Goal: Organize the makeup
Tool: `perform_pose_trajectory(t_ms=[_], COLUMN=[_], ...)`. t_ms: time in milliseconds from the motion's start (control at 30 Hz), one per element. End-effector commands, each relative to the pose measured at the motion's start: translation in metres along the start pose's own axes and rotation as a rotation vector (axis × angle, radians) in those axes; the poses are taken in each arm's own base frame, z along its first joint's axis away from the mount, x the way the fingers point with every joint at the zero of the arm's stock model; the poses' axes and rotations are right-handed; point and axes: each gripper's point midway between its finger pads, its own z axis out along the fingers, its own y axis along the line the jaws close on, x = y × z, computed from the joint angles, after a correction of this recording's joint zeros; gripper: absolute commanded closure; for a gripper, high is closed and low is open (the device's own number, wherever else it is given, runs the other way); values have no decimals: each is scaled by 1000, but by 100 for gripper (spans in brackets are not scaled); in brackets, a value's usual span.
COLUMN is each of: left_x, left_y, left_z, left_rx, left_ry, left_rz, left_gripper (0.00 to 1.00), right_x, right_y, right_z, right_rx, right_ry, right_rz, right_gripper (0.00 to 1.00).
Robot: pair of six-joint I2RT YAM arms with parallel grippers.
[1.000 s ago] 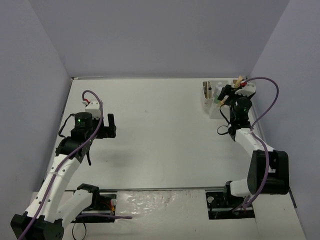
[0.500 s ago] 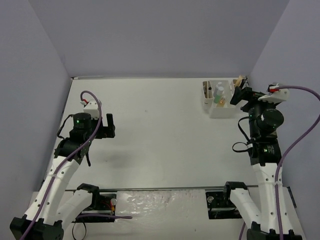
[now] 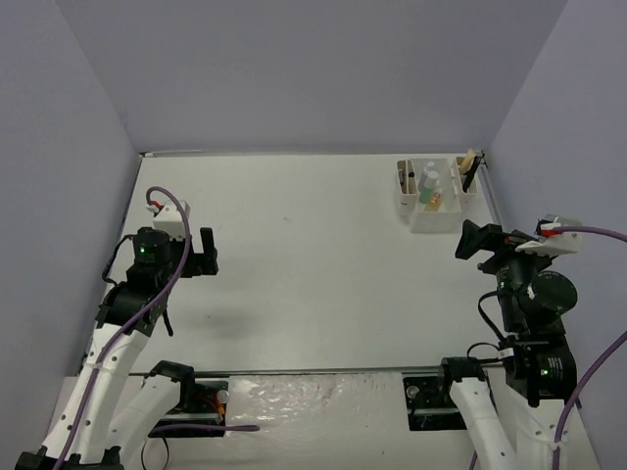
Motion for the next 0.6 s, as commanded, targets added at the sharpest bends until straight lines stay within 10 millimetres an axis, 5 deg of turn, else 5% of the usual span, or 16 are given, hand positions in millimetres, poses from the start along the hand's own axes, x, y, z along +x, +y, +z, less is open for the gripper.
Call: perform_pose_trajectory(t_ms=[0,567], left_x=[-25,-10], left_y=[3,14], left_z=[-16,-14], left_rx=[-13,-64], left_ry=[-96,-76], left_rz=[-1,2], left_gripper=[3,3], right_x=[8,14], right_y=[-1,-3], right_z=[-3,-7], right_rx=[-5,-3], right_ry=[15,12], right_rz=[-44,-45], right_gripper=[0,0])
